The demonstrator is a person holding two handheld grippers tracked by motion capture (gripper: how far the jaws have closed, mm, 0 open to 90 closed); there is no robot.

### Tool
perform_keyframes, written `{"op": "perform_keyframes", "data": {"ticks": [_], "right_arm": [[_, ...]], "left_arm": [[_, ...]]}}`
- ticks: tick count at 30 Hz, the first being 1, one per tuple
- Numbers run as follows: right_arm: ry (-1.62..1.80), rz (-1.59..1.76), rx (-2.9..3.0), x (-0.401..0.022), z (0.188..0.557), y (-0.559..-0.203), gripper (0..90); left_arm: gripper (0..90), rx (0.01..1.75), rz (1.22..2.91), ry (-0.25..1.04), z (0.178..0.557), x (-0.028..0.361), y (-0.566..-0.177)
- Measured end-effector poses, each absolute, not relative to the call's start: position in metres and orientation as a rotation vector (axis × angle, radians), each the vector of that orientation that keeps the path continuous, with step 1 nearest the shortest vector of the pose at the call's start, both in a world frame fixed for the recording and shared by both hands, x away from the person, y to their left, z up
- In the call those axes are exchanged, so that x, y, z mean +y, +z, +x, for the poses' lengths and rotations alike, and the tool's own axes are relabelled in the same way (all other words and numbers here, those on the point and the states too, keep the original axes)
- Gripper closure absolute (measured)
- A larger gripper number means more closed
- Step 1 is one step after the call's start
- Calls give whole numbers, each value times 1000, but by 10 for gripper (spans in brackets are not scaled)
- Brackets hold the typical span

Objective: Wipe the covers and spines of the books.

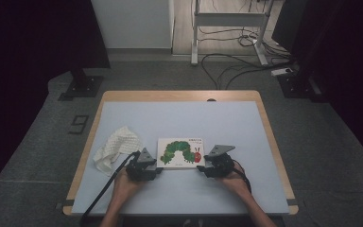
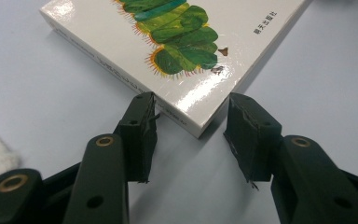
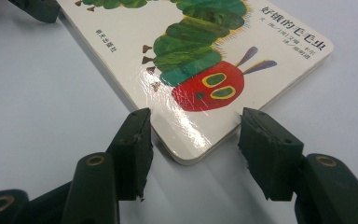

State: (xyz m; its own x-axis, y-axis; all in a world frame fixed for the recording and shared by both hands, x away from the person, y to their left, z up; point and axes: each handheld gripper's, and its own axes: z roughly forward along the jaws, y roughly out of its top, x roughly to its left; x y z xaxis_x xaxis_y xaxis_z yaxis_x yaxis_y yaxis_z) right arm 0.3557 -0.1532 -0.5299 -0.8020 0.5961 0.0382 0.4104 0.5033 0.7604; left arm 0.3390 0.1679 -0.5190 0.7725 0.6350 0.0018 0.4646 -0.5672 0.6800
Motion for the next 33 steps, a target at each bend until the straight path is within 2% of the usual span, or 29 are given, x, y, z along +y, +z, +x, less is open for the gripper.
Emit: {"op": "perform_keyframes", "data": {"ticks": [11,14,21,24,28,33], "right_arm": [[1174,870,2511,-151,369,-530,423],[1173,871,2512,-151,369,-530,407],[1167,866,2508,-149,367,-526,248],[1178,856,2501,-150,366,-521,147],[1180,842,2509,-153,364,-515,116],[1161,833,2540,-156,360,-511,0]], "left_arm": [[532,840,2240,296,353,172,-521],[420,867,2227,281,355,173,-522],[143,894,2216,277,351,175,-516],[136,896,2195,264,348,177,-510],[94,888,2188,241,342,181,-503],[22,885,2187,254,334,185,-494]]}}
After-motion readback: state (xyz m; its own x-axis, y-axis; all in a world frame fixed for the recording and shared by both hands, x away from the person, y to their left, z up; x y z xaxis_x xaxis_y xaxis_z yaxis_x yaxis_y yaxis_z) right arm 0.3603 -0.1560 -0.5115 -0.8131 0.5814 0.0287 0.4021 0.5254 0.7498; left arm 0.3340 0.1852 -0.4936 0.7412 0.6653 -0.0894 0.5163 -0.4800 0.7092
